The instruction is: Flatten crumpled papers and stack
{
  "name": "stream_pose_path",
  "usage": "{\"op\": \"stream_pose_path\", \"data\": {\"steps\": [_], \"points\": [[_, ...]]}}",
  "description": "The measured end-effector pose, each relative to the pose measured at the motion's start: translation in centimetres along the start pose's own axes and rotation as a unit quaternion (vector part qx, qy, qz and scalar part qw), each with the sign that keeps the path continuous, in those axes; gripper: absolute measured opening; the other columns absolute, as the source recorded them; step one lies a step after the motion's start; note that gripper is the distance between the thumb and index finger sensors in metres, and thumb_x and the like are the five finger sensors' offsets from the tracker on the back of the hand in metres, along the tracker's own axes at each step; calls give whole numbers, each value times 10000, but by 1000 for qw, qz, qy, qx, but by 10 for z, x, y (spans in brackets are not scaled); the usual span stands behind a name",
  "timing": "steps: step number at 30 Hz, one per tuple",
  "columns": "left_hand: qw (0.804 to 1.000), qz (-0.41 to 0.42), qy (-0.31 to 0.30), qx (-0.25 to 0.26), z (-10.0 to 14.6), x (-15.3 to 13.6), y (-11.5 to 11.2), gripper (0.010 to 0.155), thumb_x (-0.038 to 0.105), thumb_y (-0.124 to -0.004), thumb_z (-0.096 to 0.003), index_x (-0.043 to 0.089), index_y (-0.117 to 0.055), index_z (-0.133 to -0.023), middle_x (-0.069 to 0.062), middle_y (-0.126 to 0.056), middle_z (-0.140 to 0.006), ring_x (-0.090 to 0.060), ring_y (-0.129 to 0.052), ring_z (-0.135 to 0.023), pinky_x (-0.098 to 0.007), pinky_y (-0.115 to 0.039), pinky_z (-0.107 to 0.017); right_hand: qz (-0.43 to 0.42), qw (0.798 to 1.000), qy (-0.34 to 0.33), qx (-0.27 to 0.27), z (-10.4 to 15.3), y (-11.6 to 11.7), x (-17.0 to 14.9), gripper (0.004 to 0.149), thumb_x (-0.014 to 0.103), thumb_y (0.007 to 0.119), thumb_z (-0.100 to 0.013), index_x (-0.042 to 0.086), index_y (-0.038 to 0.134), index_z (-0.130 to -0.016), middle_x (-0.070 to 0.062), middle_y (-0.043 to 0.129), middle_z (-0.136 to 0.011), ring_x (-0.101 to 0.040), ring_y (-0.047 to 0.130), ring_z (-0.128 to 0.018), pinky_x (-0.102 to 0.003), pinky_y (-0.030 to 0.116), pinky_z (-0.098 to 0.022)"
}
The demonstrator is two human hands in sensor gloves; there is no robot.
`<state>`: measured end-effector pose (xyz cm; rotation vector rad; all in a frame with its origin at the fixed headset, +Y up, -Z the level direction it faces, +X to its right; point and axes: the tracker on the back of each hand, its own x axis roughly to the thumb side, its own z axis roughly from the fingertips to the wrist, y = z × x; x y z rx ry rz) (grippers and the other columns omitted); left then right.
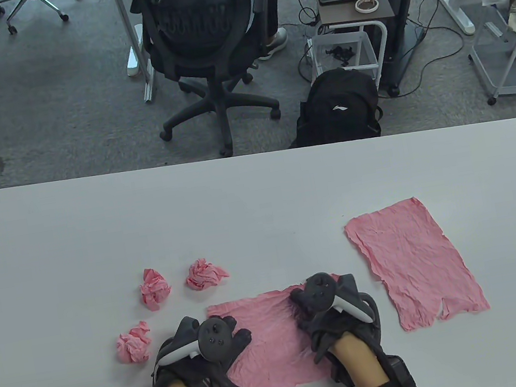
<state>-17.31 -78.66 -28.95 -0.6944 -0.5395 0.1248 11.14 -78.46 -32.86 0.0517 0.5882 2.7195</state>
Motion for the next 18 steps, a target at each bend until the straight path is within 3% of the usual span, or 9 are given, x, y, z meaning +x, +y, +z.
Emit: {"op": "stream_pose_path", "data": {"steps": [3, 6, 10, 14, 17, 18], "points": [[1000, 7, 1, -1, 0, -1, -1, 1093, 628, -921, -341, 342, -224, -1133, -62, -5, -1124, -363, 33, -1082, -660, -114, -738, -23, 1000, 13, -13, 1, -3, -10, 629, 388, 726, -512, 258, 426, -1050, -109, 219, -1119, -406, 205, -1000, -593, 281, -668], [1000, -3, 17, 7, 3, 0, 0, 1092, 625, -913, -346, 317, -223, -1134, -82, -19, -1125, -389, 9, -1081, -660, -147, -747, 11, 1000, 4, -23, 7, -4, -1, 636, 363, 733, -516, 223, 422, -1053, -181, 220, -1107, -476, 218, -983, -640, 317, -658], [1000, 0, 19, 4, 2, -2, 0, 1099, 631, -910, -344, 311, -213, -1131, -86, -14, -1121, -395, 8, -1078, -661, -145, -745, 44, 994, -88, -47, 37, 0, 39, 656, 368, 744, -506, 216, 427, -1060, -193, 246, -1116, -492, 250, -993, -664, 346, -650], [1000, 4, 17, 8, 2, -3, -1, 1103, 635, -905, -342, 310, -208, -1132, -84, -7, -1121, -393, 17, -1077, -656, -134, -745, 89, 973, -211, 37, 50, 38, 93, 656, 364, 739, -505, 227, 419, -1060, -177, 206, -1115, -484, 220, -994, -656, 337, -655], [999, -5, 44, 10, 4, -4, 0, 1110, 651, -886, -334, 311, -189, -1130, -96, 6, -1115, -404, 24, -1071, -665, -152, -748, 181, 961, -185, 94, 47, 56, 107, 667, 325, 738, -491, 254, 382, -1051, -163, 192, -1114, -519, 217, -982, -666, 375, -651], [999, -9, 44, 13, 4, -4, 0, 1109, 651, -884, -334, 306, -195, -1131, -97, -7, -1120, -406, 11, -1076, -666, -165, -750, 185, 959, -162, 137, 43, 54, 101, 679, 355, 683, -507, 304, 276, -1048, -134, 102, -1104, -488, 139, -981, -641, 345, -664]]}}
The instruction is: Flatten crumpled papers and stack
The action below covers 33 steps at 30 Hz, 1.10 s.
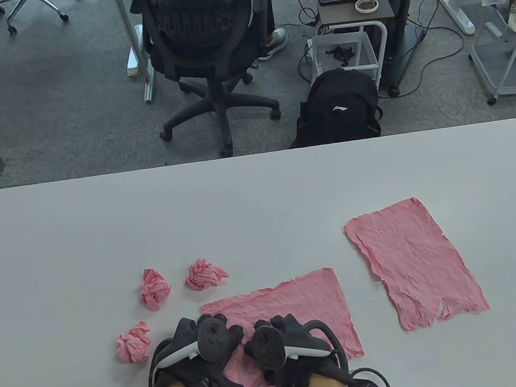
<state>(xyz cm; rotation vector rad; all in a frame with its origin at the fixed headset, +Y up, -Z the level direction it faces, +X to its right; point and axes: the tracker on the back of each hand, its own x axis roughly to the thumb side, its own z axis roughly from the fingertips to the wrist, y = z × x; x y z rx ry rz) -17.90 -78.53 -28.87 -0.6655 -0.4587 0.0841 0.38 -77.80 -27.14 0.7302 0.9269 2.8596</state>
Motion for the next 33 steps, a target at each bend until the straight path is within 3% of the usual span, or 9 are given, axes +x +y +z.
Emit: {"op": "stream_pose_path", "data": {"steps": [3, 10, 17, 20, 21, 24, 26, 27, 33], "points": [[1000, 6, 2, -2, 0, 0, -1, 1102, 644, -883, -336, 312, -195, -1130, -99, -12, -1122, -405, -2, -1083, -666, -164, -751, -116, 992, 25, -40, 4, -1, -36, 672, 244, 717, -491, 272, 334, -1043, -116, 112, -1098, -446, 102, -974, -576, 291, -660], [1000, 10, 0, -4, 1, 1, -1, 1094, 633, -886, -341, 310, -198, -1128, -95, -12, -1119, -400, 0, -1082, -667, -159, -747, -224, 964, 121, -73, 23, -5, -106, 678, 144, 736, -473, 245, 377, -1039, -117, 130, -1095, -427, 84, -969, -563, 255, -656], [1000, 9, 6, -12, 2, 4, -1, 1074, 606, -879, -366, 289, -194, -1129, -99, -13, -1122, -409, -6, -1084, -668, -171, -755, -138, 974, 142, -112, 25, -11, -93, 670, 170, 759, -472, 183, 402, -1038, -207, 194, -1089, -544, 224, -956, -658, 369, -638], [1000, 9, -1, -11, 1, 2, 0, 1073, 607, -882, -368, 280, -201, -1129, -110, -19, -1119, -420, -9, -1080, -668, -171, -753, -97, 985, 60, -133, 22, -16, -59, 671, 219, 747, -487, 199, 375, -1045, -194, 172, -1095, -522, 210, -970, -666, 342, -645], [1000, 19, -4, -13, 0, 0, -1, 1077, 606, -883, -368, 281, -194, -1129, -110, -4, -1115, -414, 10, -1077, -666, -151, -749, -91, 986, -2, -140, 17, -13, -36, 670, 236, 748, -487, 211, 381, -1047, -190, 172, -1097, -516, 206, -973, -668, 334, -644], [1000, 24, -6, -15, -1, -2, -1, 1087, 607, -889, -363, 287, -186, -1127, -100, 11, -1111, -402, 31, -1072, -660, -127, -746, -59, 993, -57, -80, 7, -4, -4, 663, 226, 727, -489, 236, 371, -1047, -168, 144, -1099, -491, 169, -981, -669, 302, -649], [1000, 23, -5, -14, -1, -2, -1, 1087, 607, -887, -363, 287, -184, -1128, -102, 10, -1112, -403, 31, -1074, -660, -129, -748, -11, 998, -49, -37, 2, 5, 3, 670, 246, 706, -492, 251, 332, -1048, -157, 117, -1098, -482, 149, -986, -665, 292, -655], [1000, 24, -5, -13, -1, -3, -2, 1087, 608, -886, -362, 291, -184, -1128, -98, 12, -1112, -399, 33, -1075, -658, -125, -747, -11, 999, -39, -17, 2, 5, -1, 665, 277, 652, -499, 280, 267, -1041, -132, 77, -1091, -444, 87, -981, -639, 257, -662], [999, 31, -3, -15, -1, -4, -2, 1086, 608, -888, -361, 302, -181, -1128, -81, 18, -1112, -382, 41, -1076, -647, -114, -748, -170, 983, 63, -30, 18, -3, -74, 719, 160, 749, -454, 290, 344, -1033, -76, 89, -1092, -365, 61, -991, -605, 226, -659]]}}
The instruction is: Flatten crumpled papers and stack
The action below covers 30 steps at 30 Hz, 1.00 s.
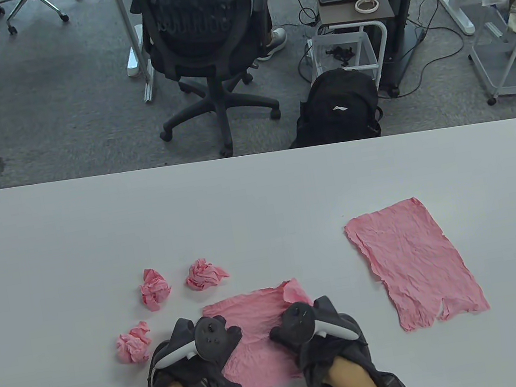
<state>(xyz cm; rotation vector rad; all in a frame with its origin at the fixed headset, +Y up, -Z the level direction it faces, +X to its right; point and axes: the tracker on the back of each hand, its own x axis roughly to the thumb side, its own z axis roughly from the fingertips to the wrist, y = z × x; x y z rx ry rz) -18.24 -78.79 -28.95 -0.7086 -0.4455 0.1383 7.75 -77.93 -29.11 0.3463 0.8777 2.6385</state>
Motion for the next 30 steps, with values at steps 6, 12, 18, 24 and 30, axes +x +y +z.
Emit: {"op": "stream_pose_path", "data": {"steps": [6, 12, 18, 24, 30], "points": [[1000, -2, -1, -1, 0, 0, 1, 1085, 606, -890, -359, 309, -183, -1127, -75, 14, -1113, -380, 40, -1077, -650, -116, -747, -54, 995, 72, -41, 11, -19, -42, 748, 112, 796, -430, 252, 374, -1031, -86, 135, -1096, -382, 105, -996, -608, 264, -657], [1000, -10, 0, 5, 5, -2, 4, 1040, 572, -904, -373, 302, -245, -1131, -82, -45, -1128, -391, -27, -1091, -651, -175, -759, -3, 982, 84, -168, 29, -42, -35, 647, 169, 816, -438, 160, 527, -1017, -247, 527, -1064, -531, 525, -930, -646, 509, -607], [1000, 3, -7, 10, 6, -4, 6, 987, 558, -892, -392, 299, -299, -1137, -85, -80, -1139, -395, -55, -1099, -655, -189, -760, 32, 939, 182, -289, 37, -50, -35, 581, 350, 819, -475, 20, 702, -939, -280, 819, -865, -542, 791, -705, -637, 644, -482], [1000, -1, -6, 10, 5, -4, 5, 992, 555, -893, -393, 294, -291, -1137, -84, -78, -1138, -402, -55, -1097, -657, -191, -760, 138, 934, 248, -215, 9, -36, -25, 643, 492, 808, -455, 35, 733, -901, -231, 767, -858, -498, 741, -712, -622, 604, -512], [1000, 2, -6, 10, 5, -4, 4, 988, 559, -888, -396, 298, -287, -1134, -81, -72, -1136, -397, -47, -1096, -654, -182, -759, 122, 931, 145, -313, 15, -38, -14, 394, 348, 876, -422, 153, 846, -763, -204, 698, -972, -480, 699, -831, -605, 613, -567]]}}
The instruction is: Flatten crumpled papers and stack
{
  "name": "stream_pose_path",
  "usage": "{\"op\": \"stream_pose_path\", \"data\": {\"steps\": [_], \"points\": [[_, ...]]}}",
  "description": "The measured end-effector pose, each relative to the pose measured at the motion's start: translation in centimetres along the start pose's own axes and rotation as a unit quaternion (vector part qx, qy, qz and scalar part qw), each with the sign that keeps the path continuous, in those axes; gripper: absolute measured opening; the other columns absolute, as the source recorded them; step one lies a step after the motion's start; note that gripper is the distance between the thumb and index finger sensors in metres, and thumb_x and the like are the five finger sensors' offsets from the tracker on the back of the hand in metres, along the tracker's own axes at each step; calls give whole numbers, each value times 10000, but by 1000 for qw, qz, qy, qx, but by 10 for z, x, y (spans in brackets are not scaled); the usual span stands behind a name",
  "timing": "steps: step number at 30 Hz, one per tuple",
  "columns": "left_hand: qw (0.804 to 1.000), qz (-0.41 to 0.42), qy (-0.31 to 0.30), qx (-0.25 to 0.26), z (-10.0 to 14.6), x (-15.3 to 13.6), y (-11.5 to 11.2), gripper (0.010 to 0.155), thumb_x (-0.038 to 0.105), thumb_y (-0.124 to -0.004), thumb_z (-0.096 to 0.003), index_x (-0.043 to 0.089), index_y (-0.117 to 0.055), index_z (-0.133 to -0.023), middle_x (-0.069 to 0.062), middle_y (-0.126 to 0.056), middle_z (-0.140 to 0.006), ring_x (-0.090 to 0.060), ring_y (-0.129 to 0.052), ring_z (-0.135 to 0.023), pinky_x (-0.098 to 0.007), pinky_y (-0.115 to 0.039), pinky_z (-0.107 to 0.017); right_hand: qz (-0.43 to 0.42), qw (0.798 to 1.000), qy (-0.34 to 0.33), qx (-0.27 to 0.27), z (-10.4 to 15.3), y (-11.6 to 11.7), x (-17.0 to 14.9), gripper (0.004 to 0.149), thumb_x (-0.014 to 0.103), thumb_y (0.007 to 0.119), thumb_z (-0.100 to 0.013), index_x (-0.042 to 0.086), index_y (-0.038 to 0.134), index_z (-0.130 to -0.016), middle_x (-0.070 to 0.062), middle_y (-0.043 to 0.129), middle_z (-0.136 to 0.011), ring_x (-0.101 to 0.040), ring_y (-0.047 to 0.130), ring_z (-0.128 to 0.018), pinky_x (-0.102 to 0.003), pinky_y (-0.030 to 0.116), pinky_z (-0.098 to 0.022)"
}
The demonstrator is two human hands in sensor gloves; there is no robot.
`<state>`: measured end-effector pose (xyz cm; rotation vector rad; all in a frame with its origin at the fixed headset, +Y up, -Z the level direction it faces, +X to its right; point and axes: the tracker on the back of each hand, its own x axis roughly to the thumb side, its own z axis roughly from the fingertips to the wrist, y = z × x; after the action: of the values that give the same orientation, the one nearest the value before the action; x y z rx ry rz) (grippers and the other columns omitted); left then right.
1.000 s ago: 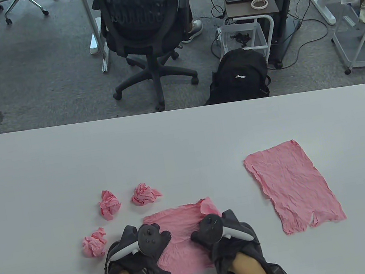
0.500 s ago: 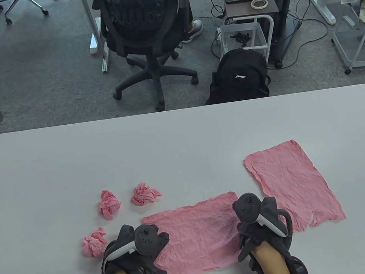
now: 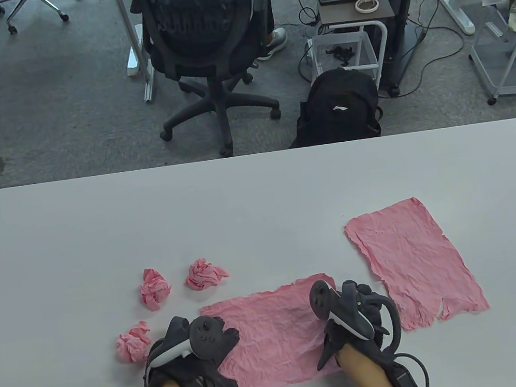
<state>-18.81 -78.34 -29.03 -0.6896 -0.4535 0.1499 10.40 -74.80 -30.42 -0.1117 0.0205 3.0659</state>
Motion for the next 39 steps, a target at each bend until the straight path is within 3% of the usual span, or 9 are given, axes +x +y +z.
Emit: {"op": "stream_pose_path", "data": {"steps": [5, 7, 11, 15, 20, 28, 31, 36, 39], "points": [[1000, 1, 2, 3, -1, 1, 0, 984, 579, -876, -397, 292, -292, -1134, -87, -75, -1138, -403, -52, -1096, -660, -184, -757, -311, 950, 9, -34, 3, -10, -26, 442, 208, 869, -398, 67, 706, -785, -131, 924, -736, -382, 970, -605, -543, 806, -418], [1000, 0, 3, 1, -1, 2, -1, 990, 593, -865, -400, 292, -271, -1132, -87, -57, -1134, -403, -34, -1092, -661, -171, -755, -413, 910, 26, 10, 2, -6, -37, 554, 180, 843, -406, 30, 579, -869, -110, 902, -688, -345, 972, -534, -526, 801, -391], [1000, 0, 0, 2, -2, 2, -1, 987, 599, -856, -404, 279, -272, -1133, -98, -60, -1134, -411, -37, -1091, -666, -173, -753, -458, 878, 12, 141, -3, 9, -44, 816, 241, 835, -443, -46, 296, -984, -122, 778, -734, -341, 860, -575, -552, 731, -430], [1000, 5, -2, 1, -2, 3, -1, 988, 593, -858, -406, 276, -268, -1132, -97, -51, -1132, -413, -25, -1087, -667, -162, -749, -475, 864, 21, 164, -5, 18, -49, 588, 320, 802, -474, 23, 625, -950, -64, 837, -605, -290, 895, -467, -528, 768, -365], [1000, 9, -17, -2, -3, 4, -2, 988, 597, -854, -408, 286, -266, -1137, -92, -47, -1134, -407, -14, -1088, -673, -146, -744, -498, 861, 8, 105, -6, 8, -54, 397, 284, 753, -476, 129, 805, -838, -214, 881, -778, -491, 884, -645, -565, 770, -406], [998, 21, -57, 28, -1, 10, 4, 997, 595, -836, -427, 260, -216, -1132, -91, -64, -1144, -399, -38, -1103, -662, -201, -767, -553, 833, -12, 24, 0, -25, -77, 404, 283, 749, -479, 57, 795, -811, -30, 1050, -458, -289, 1075, -319, -411, 890, -197], [996, 16, -66, 58, 3, 9, 8, 989, 598, -829, -431, 254, -225, -1134, -96, -85, -1148, -404, -62, -1105, -662, -226, -768, -601, 797, -4, -62, -3, -34, -93, 405, 279, 749, -480, 50, 792, -811, -40, 1062, -473, -291, 1084, -322, -406, 898, -194], [994, 23, -67, 87, 7, 6, 12, 974, 587, -825, -438, 253, -231, -1135, -101, -92, -1151, -403, -66, -1108, -662, -234, -769, -683, 685, 88, -237, -1, -36, -136, 415, 271, 731, -494, 43, 752, -841, -83, 1054, -563, -328, 1079, -393, -426, 900, -235], [993, 21, -63, 96, 8, 5, 14, 970, 585, -821, -442, 254, -229, -1136, -101, -85, -1151, -401, -66, -1108, -662, -231, -770, -643, 691, 171, -283, 8, -28, -161, 442, 276, 707, -503, 41, 703, -878, -112, 1032, -629, -339, 1070, -438, -432, 900, -262]]}}
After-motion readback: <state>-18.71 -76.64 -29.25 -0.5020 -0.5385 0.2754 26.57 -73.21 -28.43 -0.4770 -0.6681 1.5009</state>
